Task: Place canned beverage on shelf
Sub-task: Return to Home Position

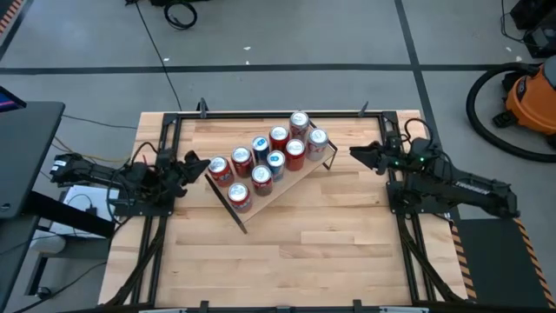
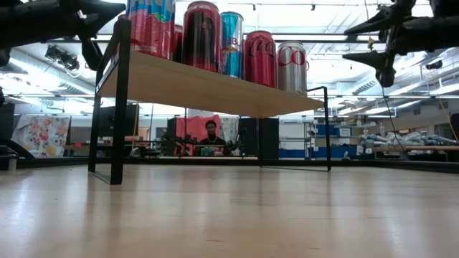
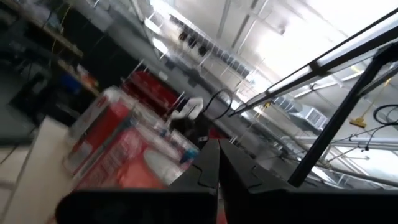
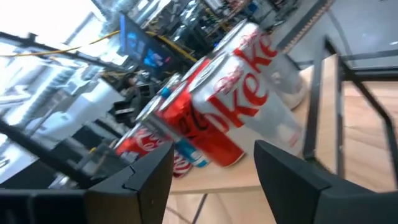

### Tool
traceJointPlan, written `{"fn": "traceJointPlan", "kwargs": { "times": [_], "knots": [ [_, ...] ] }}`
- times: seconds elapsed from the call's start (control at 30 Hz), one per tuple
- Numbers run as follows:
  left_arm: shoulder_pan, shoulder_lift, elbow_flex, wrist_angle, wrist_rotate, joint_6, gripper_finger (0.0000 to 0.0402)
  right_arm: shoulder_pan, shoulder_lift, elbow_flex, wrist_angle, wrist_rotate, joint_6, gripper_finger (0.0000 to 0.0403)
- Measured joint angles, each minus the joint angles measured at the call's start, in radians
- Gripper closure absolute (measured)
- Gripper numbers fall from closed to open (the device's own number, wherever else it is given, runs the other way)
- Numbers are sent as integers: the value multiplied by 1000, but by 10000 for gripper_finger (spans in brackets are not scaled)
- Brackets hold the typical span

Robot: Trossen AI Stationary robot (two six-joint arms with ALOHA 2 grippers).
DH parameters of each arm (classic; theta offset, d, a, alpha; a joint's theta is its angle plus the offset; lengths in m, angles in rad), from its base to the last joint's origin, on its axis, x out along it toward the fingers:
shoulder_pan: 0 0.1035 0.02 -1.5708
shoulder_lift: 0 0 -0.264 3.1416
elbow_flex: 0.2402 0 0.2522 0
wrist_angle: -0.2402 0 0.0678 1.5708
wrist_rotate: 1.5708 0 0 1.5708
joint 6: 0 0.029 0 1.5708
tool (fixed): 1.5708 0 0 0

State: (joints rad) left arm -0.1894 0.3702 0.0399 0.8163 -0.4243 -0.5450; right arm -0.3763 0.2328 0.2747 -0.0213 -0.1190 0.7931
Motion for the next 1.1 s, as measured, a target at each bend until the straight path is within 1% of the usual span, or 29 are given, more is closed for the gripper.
{"fn": "traceJointPlan", "kwargs": {
  "times": [0.17,0.23,0.37,0.57,0.77,0.83,0.9,1.0,1.1],
  "knots": [
    [-4,0,3,-100,4,-133,395,0,-64,-43,-1,-56,-4,184],
    [-16,0,3,-115,1,-168,395,0,-90,-69,-1,-81,-7,191],
    [-44,1,-1,-82,-26,-162,395,0,-135,-112,-2,-108,29,204],
    [-94,2,-1,-67,-25,-172,395,0,-175,-125,4,-145,53,209],
    [-162,0,-1,-24,2,-108,395,0,-182,-125,9,-102,47,210],
    [-186,0,-1,-24,3,-90,395,0,-182,-125,9,-70,62,210],
    [-208,0,-1,-33,3,-71,395,0,-182,-125,9,-10,81,210],
    [-238,0,-1,-84,-5,-68,396,0,-181,-125,10,56,156,210],
    [-283,-10,-1,-141,15,-71,398,0,-181,-125,11,63,263,210]
  ]
}}
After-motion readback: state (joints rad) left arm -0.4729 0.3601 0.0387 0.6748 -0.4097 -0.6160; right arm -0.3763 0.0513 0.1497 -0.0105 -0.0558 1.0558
